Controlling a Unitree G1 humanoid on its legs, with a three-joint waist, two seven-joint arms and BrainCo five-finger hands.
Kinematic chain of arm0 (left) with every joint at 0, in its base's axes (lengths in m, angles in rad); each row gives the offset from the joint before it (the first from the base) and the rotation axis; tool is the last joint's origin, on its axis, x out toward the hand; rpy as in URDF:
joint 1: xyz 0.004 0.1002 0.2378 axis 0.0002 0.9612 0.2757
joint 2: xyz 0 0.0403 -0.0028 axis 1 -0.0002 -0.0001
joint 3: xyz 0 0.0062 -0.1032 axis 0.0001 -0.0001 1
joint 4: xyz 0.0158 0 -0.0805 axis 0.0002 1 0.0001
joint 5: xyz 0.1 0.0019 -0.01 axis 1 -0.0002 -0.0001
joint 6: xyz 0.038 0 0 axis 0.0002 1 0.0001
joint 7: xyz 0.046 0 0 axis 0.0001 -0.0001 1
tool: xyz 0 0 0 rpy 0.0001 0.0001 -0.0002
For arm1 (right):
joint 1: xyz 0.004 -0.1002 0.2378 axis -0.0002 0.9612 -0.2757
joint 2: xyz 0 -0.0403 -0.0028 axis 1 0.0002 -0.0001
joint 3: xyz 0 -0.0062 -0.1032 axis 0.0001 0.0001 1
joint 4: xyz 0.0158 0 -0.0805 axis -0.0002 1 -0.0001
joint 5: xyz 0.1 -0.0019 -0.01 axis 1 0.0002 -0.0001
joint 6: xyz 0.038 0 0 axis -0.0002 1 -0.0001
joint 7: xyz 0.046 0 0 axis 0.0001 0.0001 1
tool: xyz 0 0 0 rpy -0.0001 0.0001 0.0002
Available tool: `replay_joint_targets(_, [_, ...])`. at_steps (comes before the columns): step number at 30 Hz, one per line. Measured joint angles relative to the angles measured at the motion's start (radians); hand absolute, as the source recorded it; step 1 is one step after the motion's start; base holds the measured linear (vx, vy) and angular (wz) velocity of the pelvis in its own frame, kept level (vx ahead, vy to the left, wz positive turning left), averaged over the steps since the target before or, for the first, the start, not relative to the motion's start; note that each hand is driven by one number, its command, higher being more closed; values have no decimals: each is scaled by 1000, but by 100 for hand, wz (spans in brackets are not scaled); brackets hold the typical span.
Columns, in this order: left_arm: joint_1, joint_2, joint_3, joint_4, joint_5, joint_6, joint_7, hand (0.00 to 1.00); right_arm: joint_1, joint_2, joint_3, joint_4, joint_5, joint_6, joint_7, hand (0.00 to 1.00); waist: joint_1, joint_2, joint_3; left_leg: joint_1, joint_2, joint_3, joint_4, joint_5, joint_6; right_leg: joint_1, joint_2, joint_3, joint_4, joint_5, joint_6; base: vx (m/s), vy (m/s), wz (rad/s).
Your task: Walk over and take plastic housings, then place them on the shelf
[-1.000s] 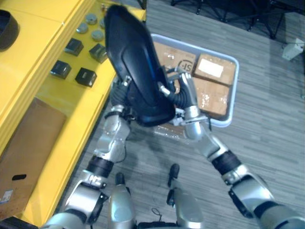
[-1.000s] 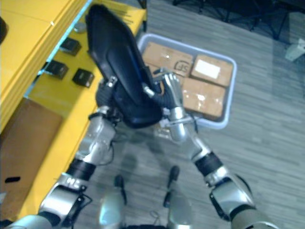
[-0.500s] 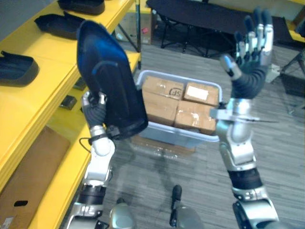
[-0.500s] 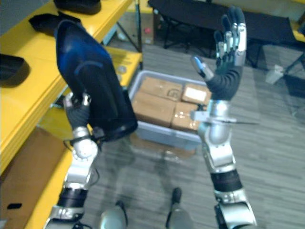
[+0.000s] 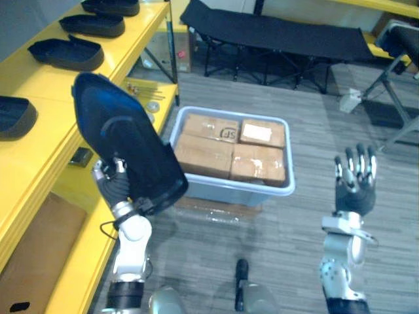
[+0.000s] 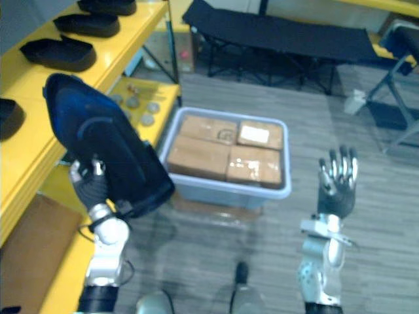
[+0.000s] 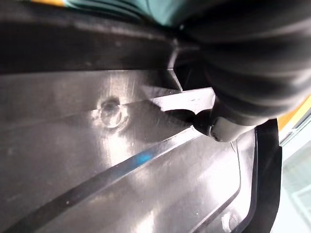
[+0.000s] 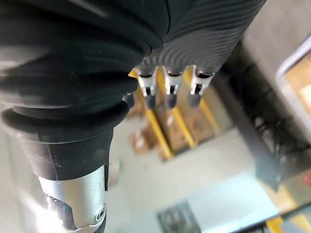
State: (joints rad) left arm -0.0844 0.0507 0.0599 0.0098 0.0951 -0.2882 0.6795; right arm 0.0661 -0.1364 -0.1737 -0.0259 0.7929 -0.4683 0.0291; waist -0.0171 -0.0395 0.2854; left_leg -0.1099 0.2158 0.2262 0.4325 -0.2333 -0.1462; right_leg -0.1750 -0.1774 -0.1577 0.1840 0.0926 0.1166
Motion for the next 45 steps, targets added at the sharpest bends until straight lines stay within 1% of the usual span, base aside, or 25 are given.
replay_joint_targets(1, [7, -3, 0, -5, -8, -5, 4, 100, 0, 5, 0, 2, 0, -2, 5, 0, 0, 1, 5, -2, -5, -1, 0, -2, 4, -5, -7, 0, 15, -9, 0, -116, 55, 28])
replay_joint_targets(2, [63, -26, 6, -63, -17, -8, 27, 100, 0, 22, 4, 2, -6, -17, 38, 0, 4, 14, 21, -12, -28, -18, -4, -8, 7, -16, -35, -6, 35, -28, 8, -82, 47, 31])
replay_joint_targets(5, [139, -27, 13, -153, -12, -9, 58, 100, -6, 29, 32, 2, -16, -19, 74, 0, 25, 40, 35, -13, -47, -50, -25, 0, 11, 8, -51, -37, 20, -27, 13, 1, 18, 39])
replay_joint_targets(7, [199, -28, 58, -241, -7, -9, 63, 100, -13, 40, 89, 3, -24, -25, 80, 0, 35, 56, 40, -14, -65, -106, -45, 14, 7, 56, -64, -96, -9, -24, 15, 69, 15, 76])
replay_joint_targets(8, [235, -27, 114, -298, -7, -9, 67, 100, -29, 44, 147, 10, -35, -25, 81, 0, 51, 61, 39, -14, -69, -139, -55, 25, 4, 84, -65, -136, -20, -24, 13, 66, 1, 73])
replay_joint_targets(10, [275, -27, 248, -371, -10, -12, 82, 100, -80, 51, 250, 30, -92, -24, 79, 0, 116, 66, 37, -13, -79, -190, -69, 36, 9, 119, -72, -194, -20, -38, 19, 112, -33, 76])
replay_joint_targets(11, [284, -27, 291, -386, -12, -13, 87, 100, -101, 52, 279, 43, -111, -24, 79, 0, 134, 65, 36, -12, -85, -203, -77, 40, 10, 128, -76, -208, -20, -41, 22, 165, -37, 90])
replay_joint_targets(13, [325, -28, 453, -404, -19, -31, 89, 100, -196, 58, 374, 106, -192, -23, 53, 0, 206, 71, 31, -13, -118, -275, -90, 55, 15, 168, -101, -285, -8, -67, 38, 161, -23, 94])
replay_joint_targets(14, [337, -29, 483, -404, -19, -36, 87, 100, -216, 62, 388, 123, -208, -23, 46, 0, 225, 73, 29, -12, -125, -291, -90, 55, 16, 179, -106, -302, -6, -74, 41, 151, -6, 92])
replay_joint_targets(16, [397, -42, 591, -406, -18, -50, 80, 100, -303, 91, 431, 194, -243, -13, 16, 0, 292, 71, 20, -11, -158, -358, -89, 55, 16, 230, -135, -369, 2, -104, 64, 156, 7, 94])
replay_joint_targets(18, [431, -70, 643, -419, -18, -62, 81, 100, -348, 114, 450, 233, -258, -3, 12, 0, 332, 64, 14, -10, -173, -388, -86, 55, 16, 256, -144, -398, 0, -114, 66, 111, -3, 63])
replay_joint_targets(19, [460, -100, 678, -435, -20, -86, 73, 100, -374, 132, 457, 252, -266, 16, 7, 0, 363, 56, 10, -10, -182, -411, -85, 55, 16, 279, -146, -422, -5, -119, 66, 89, -9, 51])
replay_joint_targets(21, [478, -127, 703, -447, -50, -117, 50, 100, -392, 148, 478, 274, -290, 35, -11, 0, 386, 45, 2, -10, -188, -425, -83, 53, 16, 291, -145, -437, -12, -121, 66, 72, -18, 34])
replay_joint_targets(23, [495, -156, 727, -469, -60, -141, 20, 100, -380, 154, 518, 280, -321, 63, -33, 0, 392, 35, -18, -13, -191, -447, -70, 26, 21, 315, -134, -456, -39, -124, 70, 8, -5, 17])
replay_joint_targets(27, [498, -157, 730, -470, -62, -153, -35, 100, -308, 150, 529, 280, -335, 109, -47, 0, 386, 18, -62, -22, -191, -437, -45, 0, 31, 316, -129, -449, -49, -132, 67, -26, 50, 19])
replay_joint_targets(28, [467, -135, 680, -471, -98, -154, -106, 100, -198, 85, 486, 234, -335, 130, -53, 0, 321, 7, -81, -115, -205, -427, 24, 6, 50, 387, -116, -583, -82, -117, 87, -8, 55, 148])
replay_joint_targets(29, [458, -129, 671, -473, -100, -154, -136, 100, -178, 76, 461, 230, -336, 130, -57, 0, 321, 5, -82, -134, -207, -413, 31, 16, 56, 396, -115, -612, -88, -112, 96, 30, 72, 158])
replay_joint_targets(31, [460, -129, 668, -473, -132, -154, -161, 100, -174, 69, 441, 230, -336, 130, -70, 0, 341, 5, -82, -136, -218, -414, 28, 21, 58, 398, -122, -614, -91, -109, 99, 39, 95, 38])
replay_joint_targets(33, [458, -130, 658, -478, -148, -154, -176, 100, -174, 72, 437, 230, -339, 129, -74, 0, 337, 1, -85, -136, -225, -414, 10, 35, 54, 403, -127, -621, -90, -112, 94, -7, 47, 26])
replay_joint_targets(35, [458, -127, 625, -483, -165, -154, -187, 100, -170, 68, 409, 230, -342, 125, -48, 0, 334, -1, -86, -138, -231, -417, -28, 64, 53, 384, -130, -606, -77, -126, 71, -55, 10, 24])
replay_joint_targets(36, [457, -119, 602, -484, -164, -153, -204, 100, -159, 65, 379, 228, -362, 122, -29, 0, 320, 0, -85, -143, -235, -437, -61, 87, 48, 371, -127, -568, -64, -140, 48, -66, 7, 35])
replay_joint_targets(38, [456, -83, 581, -486, -164, -152, -244, 100, -138, 51, 361, 225, -380, 121, -27, 0, 287, 0, -84, -136, -234, -456, -104, 111, 45, 368, -125, -504, -34, -156, 25, -91, 10, 63])
replay_joint_targets(39, [455, -53, 571, -492, -165, -148, -273, 100, -119, 42, 355, 210, -383, 120, -27, 0, 269, 0, -84, -134, -221, -453, -129, 127, 44, 363, -122, -457, -10, -158, 22, -101, 15, 67])
replay_joint_targets(41, [444, -23, 558, -514, -166, -148, -300, 100, -105, 24, 352, 180, -385, 115, -26, 0, 255, -5, -82, -135, -200, -434, -159, 160, 40, 346, -117, -411, 14, -163, 16, -64, -8, 39])
replay_joint_targets(45, [417, 7, 542, -521, -187, -148, -345, 100, -161, 3, 348, 149, -431, 91, -7, 0, 252, -12, -59, -136, -190, -407, -204, 209, 35, 308, -118, -377, 8, -169, 12, -63, -16, -13])
